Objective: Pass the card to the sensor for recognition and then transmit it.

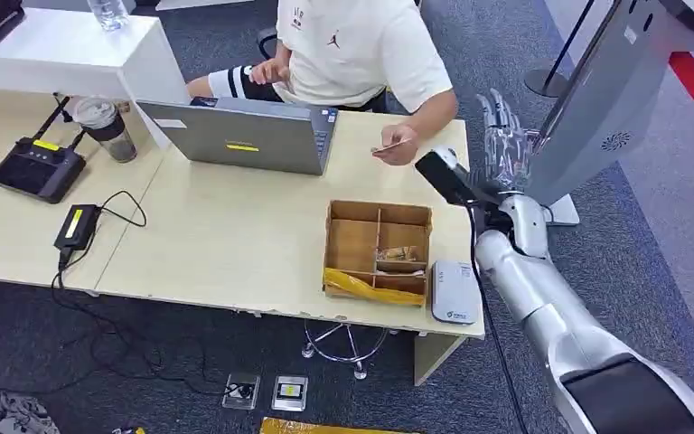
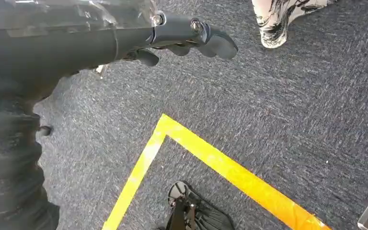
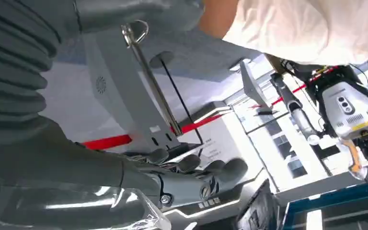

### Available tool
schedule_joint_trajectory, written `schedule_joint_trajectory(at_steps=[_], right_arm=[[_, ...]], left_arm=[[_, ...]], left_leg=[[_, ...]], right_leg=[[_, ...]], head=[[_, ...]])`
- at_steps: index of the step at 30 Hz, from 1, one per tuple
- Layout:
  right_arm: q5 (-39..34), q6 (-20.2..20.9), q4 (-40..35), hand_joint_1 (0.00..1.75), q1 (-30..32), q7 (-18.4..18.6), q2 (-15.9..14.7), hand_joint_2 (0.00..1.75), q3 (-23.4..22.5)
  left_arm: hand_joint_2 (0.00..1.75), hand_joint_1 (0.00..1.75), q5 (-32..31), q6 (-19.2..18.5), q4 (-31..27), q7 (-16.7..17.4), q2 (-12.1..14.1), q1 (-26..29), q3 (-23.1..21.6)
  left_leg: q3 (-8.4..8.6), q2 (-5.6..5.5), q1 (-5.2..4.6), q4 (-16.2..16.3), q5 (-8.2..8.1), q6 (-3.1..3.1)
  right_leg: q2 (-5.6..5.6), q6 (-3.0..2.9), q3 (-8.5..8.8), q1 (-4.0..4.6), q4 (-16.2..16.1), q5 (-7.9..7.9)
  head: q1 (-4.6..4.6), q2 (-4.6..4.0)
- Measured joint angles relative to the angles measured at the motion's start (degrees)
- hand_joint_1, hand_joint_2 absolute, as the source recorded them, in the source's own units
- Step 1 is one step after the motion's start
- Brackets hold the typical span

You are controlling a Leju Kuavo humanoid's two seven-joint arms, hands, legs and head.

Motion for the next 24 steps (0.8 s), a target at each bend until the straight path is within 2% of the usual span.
schedule_joint_trajectory(at_steps=[3, 7, 11, 14, 17, 20, 24], right_arm=[[-3.77, 3.16, -3.51, 0.0, 0.66, -1.77, -0.7, 1.75, -1.55], [-4.67, 12.1, -15.49, 0.0, 4.88, 1.36, -1.84, 1.75, -1.94], [-3.53, 25.08, -31.4, 0.0, 9.32, 5.08, -2.54, 1.75, -1.5], [0.26, 33.95, -42.77, 0.0, 12.74, 5.32, -2.86, 1.75, 0.31], [4.06, 41.86, -53.45, 0.0, 16.64, 5.65, -2.93, 1.75, 4.29], [6.7, 45.62, -61.21, 0.0, 19.59, 5.58, -2.95, 1.75, 8.93], [9.18, 47.14, -66.99, 0.0, 21.32, 4.99, -3.04, 1.75, 13.92]], left_arm=[[1.75, 0.0, 0.13, 0.02, 0.02, 0.35, 0.13, 0.08, -0.37], [1.75, 0.0, 0.9, 0.24, 0.02, 0.96, 0.31, 0.14, -0.79], [1.75, 0.0, 1.62, 0.94, 0.02, 1.88, 0.37, 0.29, -0.81], [1.75, 0.0, 1.84, 1.22, 0.02, 2.27, 0.37, 0.31, -0.83], [1.75, 0.0, 2.19, 1.31, 0.02, 2.36, 0.44, 0.28, -0.85], [1.75, 0.0, 2.25, 1.62, 0.02, 2.38, 0.46, 0.27, -0.87], [1.75, 0.0, 2.3, 2.08, 0.02, 2.38, 0.46, 0.21, -0.87]], left_leg=[[0.03, 0.0, 0.0, 0.0, 0.0, 0.0], [0.02, 0.0, 0.0, 0.0, 0.0, 0.0], [0.03, 0.03, 0.03, -0.01, -0.01, -0.01], [0.01, 0.03, 0.03, -0.02, -0.01, -0.01], [0.02, 0.04, 0.04, -0.03, -0.02, -0.02], [0.01, 0.03, 0.04, -0.04, -0.02, -0.02], [0.03, 0.05, 0.03, -0.04, -0.02, -0.02]], right_leg=[[0.01, 0.0, 0.01, 0.0, 0.0, 0.0], [0.0, 0.0, 0.01, 0.01, 0.0, 0.0], [0.02, -0.01, -0.01, 0.04, 0.0, 0.0], [0.02, -0.01, 0.01, 0.04, 0.0, -0.01], [0.01, -0.02, 0.02, 0.05, 0.0, -0.02], [0.02, -0.03, 0.01, 0.04, 0.0, -0.03], [0.02, -0.04, 0.03, 0.04, -0.02, -0.03]], head=[[0.0, 0.0], [0.0, 0.0], [-0.02, 0.0], [-0.04, 0.0], [0.0, 0.0], [0.02, 0.0], [0.02, 0.0]])
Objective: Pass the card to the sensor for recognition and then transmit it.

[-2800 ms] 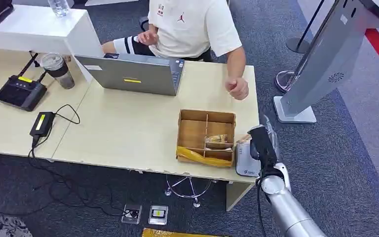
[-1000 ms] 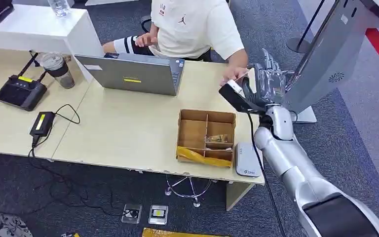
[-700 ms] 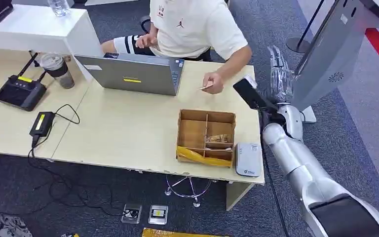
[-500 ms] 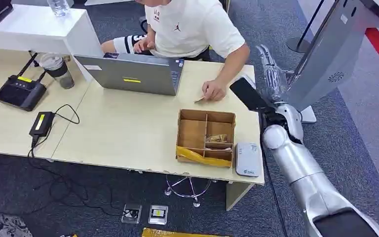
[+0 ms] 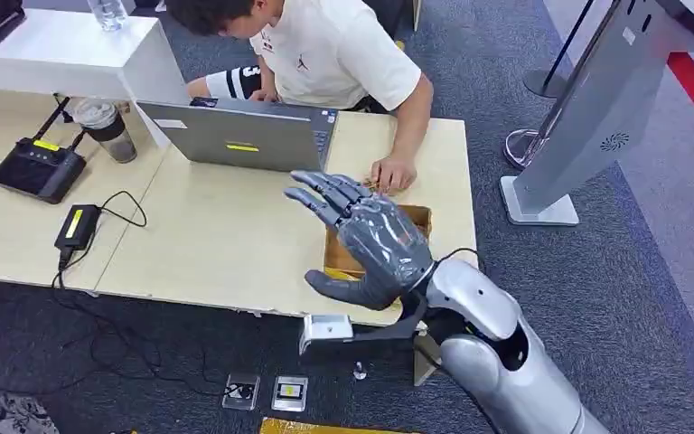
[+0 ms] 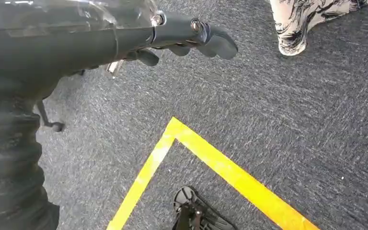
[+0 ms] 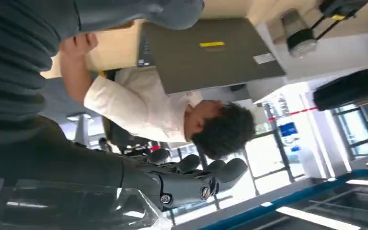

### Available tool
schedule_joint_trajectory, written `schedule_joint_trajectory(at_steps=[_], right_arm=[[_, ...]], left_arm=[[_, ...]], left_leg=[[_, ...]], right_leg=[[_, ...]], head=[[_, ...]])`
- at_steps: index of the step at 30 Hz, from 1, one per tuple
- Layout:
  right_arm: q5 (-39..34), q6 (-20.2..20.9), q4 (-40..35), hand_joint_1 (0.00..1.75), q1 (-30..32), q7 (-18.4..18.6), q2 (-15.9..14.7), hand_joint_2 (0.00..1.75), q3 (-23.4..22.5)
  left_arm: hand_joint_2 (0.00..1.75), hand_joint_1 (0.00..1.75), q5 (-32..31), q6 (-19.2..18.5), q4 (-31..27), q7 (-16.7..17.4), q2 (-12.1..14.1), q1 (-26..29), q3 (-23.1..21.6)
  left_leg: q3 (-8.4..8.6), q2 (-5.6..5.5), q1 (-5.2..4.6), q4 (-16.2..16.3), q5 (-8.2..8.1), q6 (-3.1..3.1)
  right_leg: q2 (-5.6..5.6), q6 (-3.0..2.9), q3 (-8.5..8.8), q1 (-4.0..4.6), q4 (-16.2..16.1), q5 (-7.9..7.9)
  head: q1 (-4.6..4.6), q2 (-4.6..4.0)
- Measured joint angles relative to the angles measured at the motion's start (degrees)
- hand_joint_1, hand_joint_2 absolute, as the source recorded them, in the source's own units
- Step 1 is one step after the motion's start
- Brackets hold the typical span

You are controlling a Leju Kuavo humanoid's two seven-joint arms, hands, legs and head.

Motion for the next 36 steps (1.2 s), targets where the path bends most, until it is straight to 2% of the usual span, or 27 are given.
schedule_joint_trajectory(at_steps=[6, 8, 13, 18, 27, 36], right_arm=[[4.09, -1.53, -1.03, 0.0, 1.33, 0.09, -0.37, 1.75, 4.77], [6.18, -4.14, 0.56, 0.0, 1.48, 0.59, -0.42, 1.75, 5.38], [10.65, -11.5, 9.97, 0.0, 0.93, 2.36, -0.37, 1.75, 5.99], [12.55, -14.62, 19.31, 0.0, -0.22, 4.24, -0.09, 1.75, 6.15], [12.31, -14.56, 26.94, 0.0, -0.84, 6.4, -0.04, 1.75, 4.6], [12.48, -11.15, 26.53, 0.0, 1.88, 8.48, -1.12, 1.75, 0.68]], left_arm=[[1.75, 0.0, 0.13, -0.24, 0.0, -0.2, 0.02, -0.1, 0.0], [1.75, 0.0, 0.13, -0.41, 0.0, -0.22, 0.02, -0.13, 0.0], [1.75, 0.0, 0.53, -0.87, -0.02, -0.35, 0.02, -0.25, 0.0], [1.75, 0.0, 0.76, -0.87, 0.0, -0.35, 0.02, -0.26, 0.0], [1.75, 0.0, 0.94, -1.48, 0.0, -1.05, 0.24, -0.26, -0.02], [1.75, 0.0, 0.68, -2.75, 0.0, -1.64, 0.83, -0.23, -0.24]], left_leg=[[0.0, 0.0, 0.0, 0.0, 0.0, 0.0], [0.0, 0.0, 0.0, 0.0, 0.0, 0.0], [-0.02, -0.01, 0.0, 0.0, 0.0, 0.0], [-0.02, -0.02, 0.0, 0.0, 0.0, 0.0], [-0.01, 0.0, 0.0, 0.01, 0.0, 0.0], [0.0, 0.0, 0.0, 0.01, 0.0, 0.0]], right_leg=[[-0.01, 0.0, 0.01, 0.0, 0.0, 0.01], [-0.01, 0.0, 0.01, 0.0, 0.0, 0.01], [-0.01, 0.0, 0.02, 0.0, 0.0, 0.0], [-0.02, 0.0, 0.02, 0.0, 0.0, 0.0], [0.0, 0.0, -0.02, 0.0, -0.01, 0.0], [0.0, 0.0, -0.02, 0.0, -0.01, 0.0]], head=[[0.0, 0.0], [-0.02, 0.0], [-0.02, 0.0], [0.0, 0.0], [-0.02, 0.0], [-0.02, 0.0]])
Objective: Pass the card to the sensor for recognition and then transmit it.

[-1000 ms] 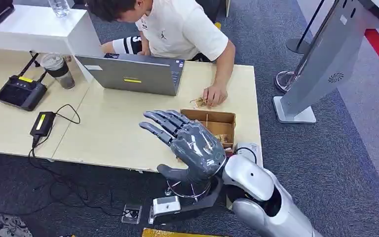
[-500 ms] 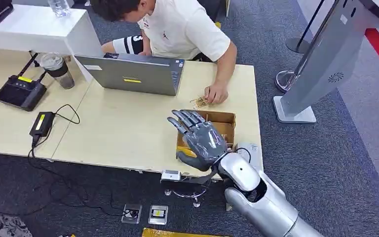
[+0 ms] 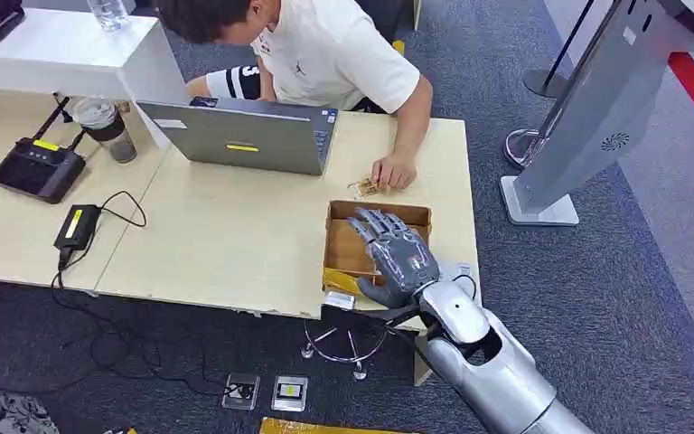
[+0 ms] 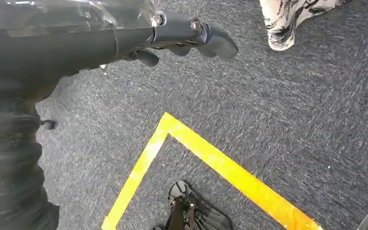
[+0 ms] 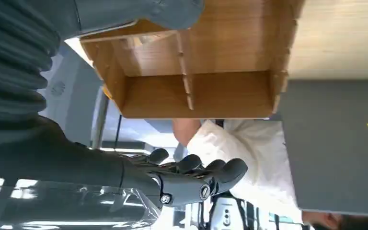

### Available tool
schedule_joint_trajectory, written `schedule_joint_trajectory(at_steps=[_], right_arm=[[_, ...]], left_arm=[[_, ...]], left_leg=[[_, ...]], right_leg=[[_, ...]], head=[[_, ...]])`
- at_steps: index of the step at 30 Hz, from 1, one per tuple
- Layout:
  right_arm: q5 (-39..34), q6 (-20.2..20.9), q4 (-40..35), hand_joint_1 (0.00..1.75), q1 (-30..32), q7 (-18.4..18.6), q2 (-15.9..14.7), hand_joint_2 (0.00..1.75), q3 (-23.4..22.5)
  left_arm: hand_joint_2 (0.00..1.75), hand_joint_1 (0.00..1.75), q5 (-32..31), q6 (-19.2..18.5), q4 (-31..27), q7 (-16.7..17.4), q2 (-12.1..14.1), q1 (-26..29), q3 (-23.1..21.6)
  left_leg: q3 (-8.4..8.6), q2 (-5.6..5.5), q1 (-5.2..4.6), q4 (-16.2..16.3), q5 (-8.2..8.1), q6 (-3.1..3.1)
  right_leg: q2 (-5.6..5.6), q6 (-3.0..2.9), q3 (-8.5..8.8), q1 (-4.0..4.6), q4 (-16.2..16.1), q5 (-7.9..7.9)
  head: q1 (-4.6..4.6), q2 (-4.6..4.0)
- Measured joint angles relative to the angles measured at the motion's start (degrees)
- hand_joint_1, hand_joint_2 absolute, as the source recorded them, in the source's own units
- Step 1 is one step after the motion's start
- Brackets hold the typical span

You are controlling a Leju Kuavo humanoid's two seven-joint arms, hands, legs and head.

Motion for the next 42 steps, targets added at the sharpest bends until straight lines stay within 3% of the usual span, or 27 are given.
schedule_joint_trajectory(at_steps=[12, 24, 33, 42], right_arm=[[0.42, 5.8, -8.27, 0.0, 5.7, 1.47, -2.82, 1.75, -6.17], [1.05, 8.44, -14.78, 0.0, 9.66, 0.99, -4.15, 1.75, -7.78], [2.84, 8.03, -14.67, 0.0, 9.76, -0.02, -3.1, 1.75, -6.73], [4.46, 4.7, -9.51, 0.0, 8.77, 1.12, -2.38, 1.75, -5.55]], left_arm=[[1.75, 0.0, -0.72, -1.2, 0.0, -0.42, 0.63, 0.0, -0.44], [1.75, 0.0, 0.11, -0.39, 0.0, -0.42, 0.61, -0.01, -0.9], [1.75, 0.0, 0.46, 0.02, 0.0, -0.33, 0.57, -0.03, -0.98], [1.75, 0.0, 0.44, -0.07, 0.0, -0.33, 0.57, -0.06, -1.11]], left_leg=[[0.01, 0.0, 0.0, 0.0, 0.0, 0.0], [0.0, 0.0, 0.0, -0.01, 0.0, 0.0], [-0.02, 0.0, 0.0, -0.01, 0.0, 0.0], [-0.02, 0.0, 0.0, -0.01, 0.0, 0.0]], right_leg=[[0.0, 0.0, 0.0, 0.0, -0.01, 0.0], [0.0, 0.0, 0.01, 0.0, -0.01, 0.0], [-0.01, 0.0, 0.02, 0.0, -0.01, 0.0], [-0.01, 0.0, 0.02, 0.0, -0.01, 0.0]], head=[[0.0, 0.0], [0.0, 0.0], [0.0, 0.0], [0.0, 0.0]])
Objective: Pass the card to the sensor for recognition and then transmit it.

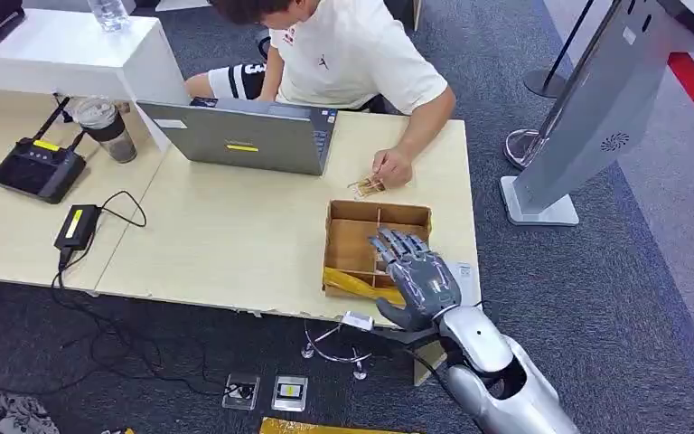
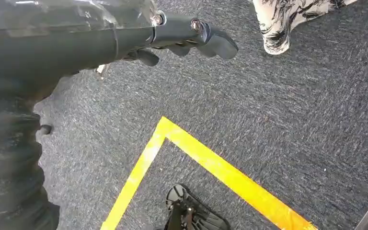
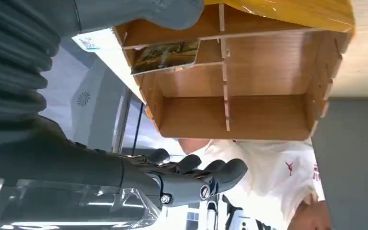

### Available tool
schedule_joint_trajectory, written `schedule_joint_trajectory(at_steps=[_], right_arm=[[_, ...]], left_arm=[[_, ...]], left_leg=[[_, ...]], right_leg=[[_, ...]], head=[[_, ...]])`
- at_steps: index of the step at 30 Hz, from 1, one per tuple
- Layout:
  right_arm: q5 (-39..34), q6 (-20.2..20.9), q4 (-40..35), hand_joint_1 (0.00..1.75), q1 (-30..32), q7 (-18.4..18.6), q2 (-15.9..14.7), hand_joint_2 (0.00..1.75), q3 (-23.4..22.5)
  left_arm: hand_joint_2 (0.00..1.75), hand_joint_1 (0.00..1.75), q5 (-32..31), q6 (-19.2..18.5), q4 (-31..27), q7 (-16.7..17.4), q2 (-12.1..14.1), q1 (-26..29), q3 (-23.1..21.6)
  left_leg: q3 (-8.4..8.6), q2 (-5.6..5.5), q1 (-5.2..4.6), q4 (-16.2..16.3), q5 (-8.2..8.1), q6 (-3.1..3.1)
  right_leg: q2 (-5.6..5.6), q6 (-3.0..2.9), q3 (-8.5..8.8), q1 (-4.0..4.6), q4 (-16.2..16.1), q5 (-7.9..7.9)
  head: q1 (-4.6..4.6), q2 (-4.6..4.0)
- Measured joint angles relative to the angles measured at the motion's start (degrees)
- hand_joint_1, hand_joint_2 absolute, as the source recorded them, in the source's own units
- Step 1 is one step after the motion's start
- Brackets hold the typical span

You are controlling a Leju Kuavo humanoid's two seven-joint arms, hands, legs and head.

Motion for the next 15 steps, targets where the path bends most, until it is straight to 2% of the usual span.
schedule_joint_trajectory(at_steps=[15], right_arm=[[1.38, -3.93, 8.89, 0.0, -1.64, 0.55, 0.31, 1.75, 0.11]], left_arm=[[1.75, 0.0, 0.15, 0.11, 0.0, 0.02, -0.02, 0.0, -0.09]], left_leg=[[0.0, 0.0, 0.0, 0.0, 0.0, 0.0]], right_leg=[[0.0, 0.0, 0.0, 0.0, 0.0, 0.0]], head=[[0.0, 0.0]])
